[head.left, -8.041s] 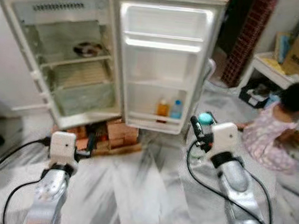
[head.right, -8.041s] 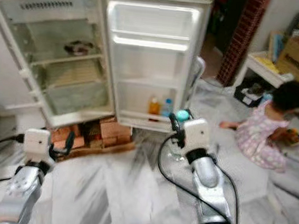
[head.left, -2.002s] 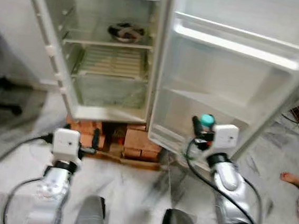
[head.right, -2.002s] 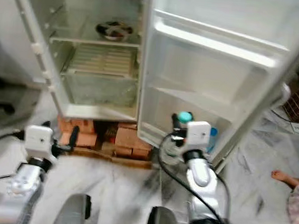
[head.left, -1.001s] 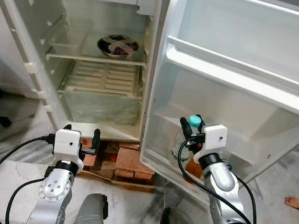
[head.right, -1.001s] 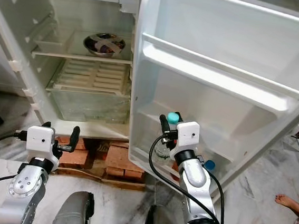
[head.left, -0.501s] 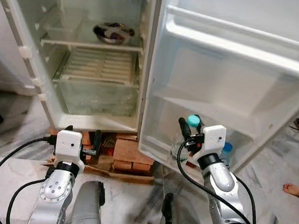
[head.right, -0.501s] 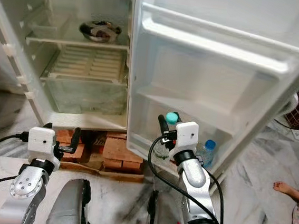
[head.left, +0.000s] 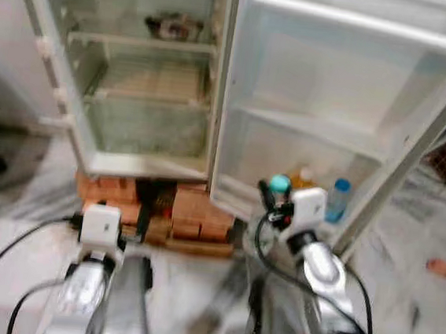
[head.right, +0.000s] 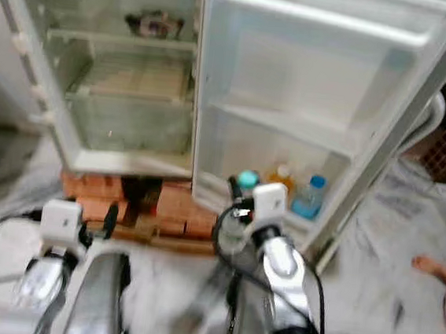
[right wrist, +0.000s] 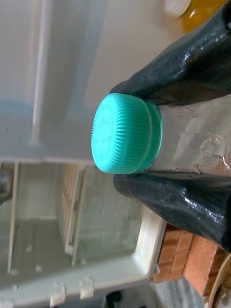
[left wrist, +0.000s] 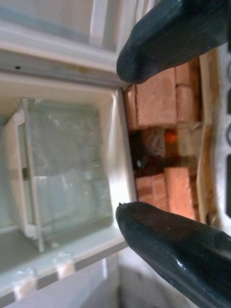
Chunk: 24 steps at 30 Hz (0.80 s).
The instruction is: Restocking fridge
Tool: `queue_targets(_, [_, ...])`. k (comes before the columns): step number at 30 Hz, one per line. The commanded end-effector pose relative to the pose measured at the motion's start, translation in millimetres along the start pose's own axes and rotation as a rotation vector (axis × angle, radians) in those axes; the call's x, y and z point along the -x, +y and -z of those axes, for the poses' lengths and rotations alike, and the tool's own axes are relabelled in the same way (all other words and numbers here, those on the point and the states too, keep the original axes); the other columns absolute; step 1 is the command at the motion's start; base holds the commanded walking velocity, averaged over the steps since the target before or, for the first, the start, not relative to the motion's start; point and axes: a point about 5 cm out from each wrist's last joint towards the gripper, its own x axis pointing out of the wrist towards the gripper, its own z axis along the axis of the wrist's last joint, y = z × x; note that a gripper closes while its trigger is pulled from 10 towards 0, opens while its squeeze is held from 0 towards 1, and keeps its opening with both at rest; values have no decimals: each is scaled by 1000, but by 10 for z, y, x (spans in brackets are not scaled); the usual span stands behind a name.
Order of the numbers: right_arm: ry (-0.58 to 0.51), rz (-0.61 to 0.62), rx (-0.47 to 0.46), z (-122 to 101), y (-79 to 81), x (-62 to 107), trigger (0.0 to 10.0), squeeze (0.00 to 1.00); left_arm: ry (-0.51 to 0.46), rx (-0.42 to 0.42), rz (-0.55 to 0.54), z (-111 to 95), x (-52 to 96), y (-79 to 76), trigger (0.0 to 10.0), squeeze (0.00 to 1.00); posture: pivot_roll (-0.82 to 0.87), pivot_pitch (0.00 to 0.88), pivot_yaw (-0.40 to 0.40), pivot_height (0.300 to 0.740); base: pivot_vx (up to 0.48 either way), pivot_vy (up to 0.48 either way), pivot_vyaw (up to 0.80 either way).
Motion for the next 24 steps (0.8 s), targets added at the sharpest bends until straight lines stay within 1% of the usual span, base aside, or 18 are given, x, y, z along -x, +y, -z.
queue_targets(1, [-57, -25, 49, -135, 3, -122, 10000, 0, -21, -5, 8, -73, -17, -27, 10000, 0, 61, 15, -30, 514, 0, 0, 0])
queue_targets(2, [-73, -62, 62, -167, 79, -177, 10000, 0, -24, -8, 6, -86, 4, -21, 10000, 0, 59, 37, -28, 514, 0, 0, 0])
queue_targets(5, [-115, -121, 105, -256, 204, -262, 10000, 0, -30, -32, 12, -105, 76, -18, 10000, 0, 52, 78, -31, 514, 0, 0, 0])
queue_targets(6, [-124, -132, 112, -276, 229, -280, 10000, 0, -31, -40, 16, -107, 94, -22, 10000, 0, 52, 78, -31, 514, 0, 0, 0])
queue_targets(7, [-148, -143, 137, -332, 256, -322, 10000, 0, -33, -49, 22, -125, 129, -28, 10000, 0, 59, 111, -33, 514, 0, 0, 0])
queue_targets(8, [-167, -151, 151, -379, 274, -362, 10000, 0, -36, -53, 28, -144, 158, -38, 10000, 0, 62, 120, -34, 514, 0, 0, 0])
queue_targets(9, [-184, -156, 159, -421, 290, -402, 10000, 0, -40, -60, 38, -163, 194, -54, 10000, 0, 75, 147, -37, 514, 0, 0, 0])
queue_targets(10, [-184, -156, 159, -421, 290, -402, 10000, 0, -40, -60, 38, -163, 194, -54, 10000, 0, 75, 147, -37, 514, 0, 0, 0])
queue_targets(11, [-203, -162, 186, -469, 310, -469, 10000, 0, -48, -91, 66, -187, 244, -77, 10000, 0, 93, 161, -49, 514, 0, 0, 0])
queue_targets(12, [-203, -162, 186, -469, 310, -469, 10000, 0, -48, -91, 66, -187, 244, -77, 10000, 0, 93, 161, -49, 514, 0, 0, 0])
queue_targets(14, [-221, -177, 242, -511, 333, -547, 10000, 0, -63, -144, 95, -206, 293, -87, 10000, 0, 119, 178, -51, 514, 0, 0, 0])
queue_targets(17, [-237, -183, 268, -552, 345, -593, 10000, 0, -68, -162, 97, -220, 314, -73, 10000, 0, 137, 184, -53, 514, 0, 0, 0])
queue_targets(18, [-285, -189, 337, -672, 359, -680, 10000, 0, -68, -166, 76, -247, 349, -15, 10000, 0, 151, 196, -54, 514, 0, 0, 0])
queue_targets(20, [-285, -189, 337, -672, 359, -680, 10000, 0, -68, -166, 76, -247, 349, -15, 10000, 0, 151, 196, -54, 514, 0, 0, 0])
queue_targets(21, [-337, -180, 418, -784, 334, -766, 10000, 0, -57, -174, 70, -257, 417, 7, 10000, 0, 172, 211, -57, 514, 0, 0, 0])
queue_targets(24, [-360, -170, 470, -831, 302, -798, 10000, 0, -51, -181, 71, -265, 472, 4, 10000, 0, 187, 219, -59, 514, 0, 0, 0])
